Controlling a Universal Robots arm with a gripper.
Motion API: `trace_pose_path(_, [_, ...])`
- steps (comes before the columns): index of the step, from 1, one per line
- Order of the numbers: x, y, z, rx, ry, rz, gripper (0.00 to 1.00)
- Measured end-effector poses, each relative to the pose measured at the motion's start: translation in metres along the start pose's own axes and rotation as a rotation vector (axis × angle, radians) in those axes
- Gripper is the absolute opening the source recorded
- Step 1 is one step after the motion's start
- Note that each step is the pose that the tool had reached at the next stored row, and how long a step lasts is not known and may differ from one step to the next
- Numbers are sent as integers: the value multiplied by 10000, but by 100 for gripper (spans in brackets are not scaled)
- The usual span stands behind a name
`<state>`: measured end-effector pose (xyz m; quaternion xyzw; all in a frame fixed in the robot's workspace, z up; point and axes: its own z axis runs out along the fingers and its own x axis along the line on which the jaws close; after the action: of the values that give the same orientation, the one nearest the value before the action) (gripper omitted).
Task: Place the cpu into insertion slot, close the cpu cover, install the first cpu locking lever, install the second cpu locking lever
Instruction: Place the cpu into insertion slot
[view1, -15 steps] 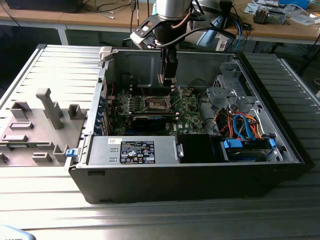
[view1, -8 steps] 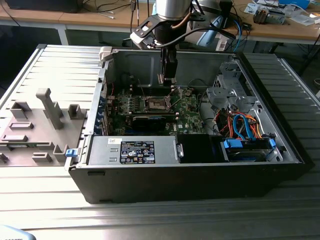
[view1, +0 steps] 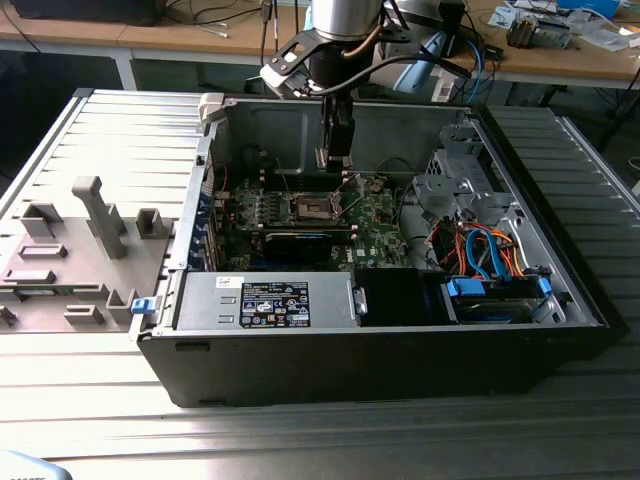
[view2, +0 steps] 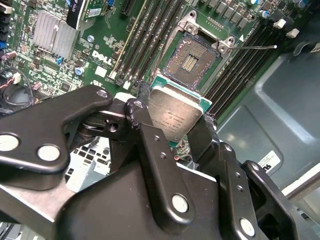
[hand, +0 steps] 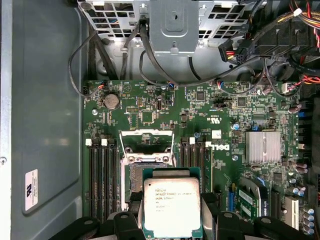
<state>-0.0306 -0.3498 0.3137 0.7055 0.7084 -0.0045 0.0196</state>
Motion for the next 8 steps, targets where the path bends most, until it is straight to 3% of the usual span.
trace_pose_path(8, [0, 0, 5, 3, -2, 103, 55])
